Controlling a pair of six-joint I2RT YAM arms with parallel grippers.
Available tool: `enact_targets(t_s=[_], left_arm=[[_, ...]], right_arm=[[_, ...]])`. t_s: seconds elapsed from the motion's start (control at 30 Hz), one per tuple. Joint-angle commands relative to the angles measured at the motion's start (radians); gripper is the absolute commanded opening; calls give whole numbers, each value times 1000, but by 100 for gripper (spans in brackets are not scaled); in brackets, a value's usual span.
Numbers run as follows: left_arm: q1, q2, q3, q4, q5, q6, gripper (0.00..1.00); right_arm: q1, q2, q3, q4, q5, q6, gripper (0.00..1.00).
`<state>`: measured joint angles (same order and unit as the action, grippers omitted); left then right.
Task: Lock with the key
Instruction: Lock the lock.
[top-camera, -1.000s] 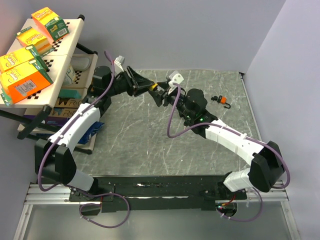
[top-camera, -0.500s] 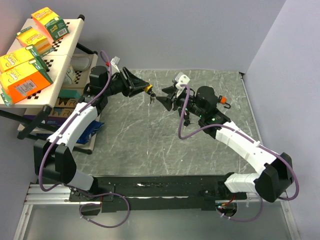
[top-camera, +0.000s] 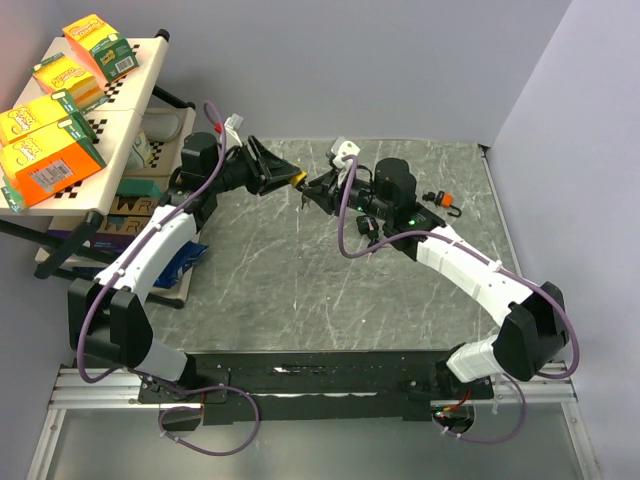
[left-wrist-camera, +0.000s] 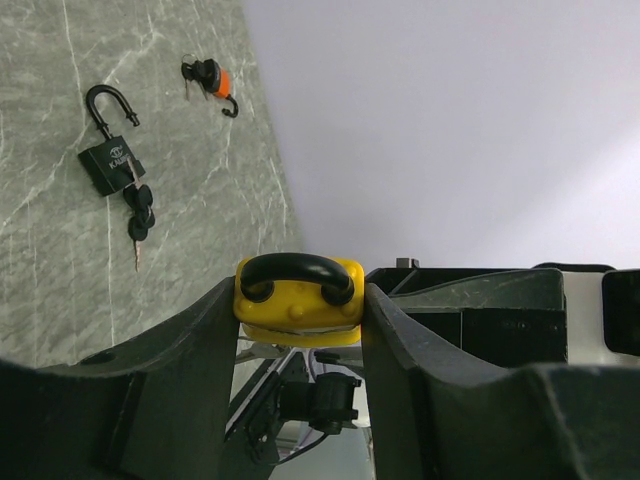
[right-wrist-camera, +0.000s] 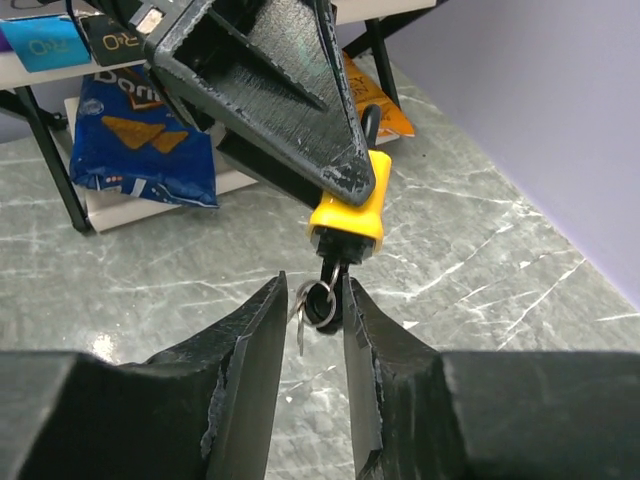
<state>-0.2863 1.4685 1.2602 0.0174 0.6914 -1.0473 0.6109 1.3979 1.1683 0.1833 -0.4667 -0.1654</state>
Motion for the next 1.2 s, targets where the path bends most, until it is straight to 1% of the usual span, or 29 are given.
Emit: enact_targets(t_s=[0.0,0.17,0.2,0.23,0.3,0.33,0.37,0.5,0.73,1.03,1.17], left_arm=[[-10,-46,8,61,13,12,1],[-11,-48,4,64,11,7,1],[-11,-48,2,67,11,6,1],[-11,-48,2,70,13,4,1],[-11,-48,5,66,10,4,1],[-11,-48,8,69,10,0,1],[-11,-48,10,67,10,1,1],[-10,-48,28,41,-33,15,1],[35,-40,62,-11,-147,33,1],[78,-2,90,18,-159,23,1],[76,16,128,-14,-174,90,1]], right_arm=[[4,29,59,12,-16,1,32],[6,35,67,-1,-7,0,21],[4,39,68,-4,-3,0,18],[6,39,71,-11,2,0,12],[6,41,74,-22,8,-11,6],[4,41,77,-31,13,-10,1],[6,46,80,-44,16,-13,0],[4,46,96,-82,31,-13,0],[4,-33,13,-70,49,12,0],[4,-160,-108,-88,71,41,0],[1,-134,-133,-120,71,85,0]])
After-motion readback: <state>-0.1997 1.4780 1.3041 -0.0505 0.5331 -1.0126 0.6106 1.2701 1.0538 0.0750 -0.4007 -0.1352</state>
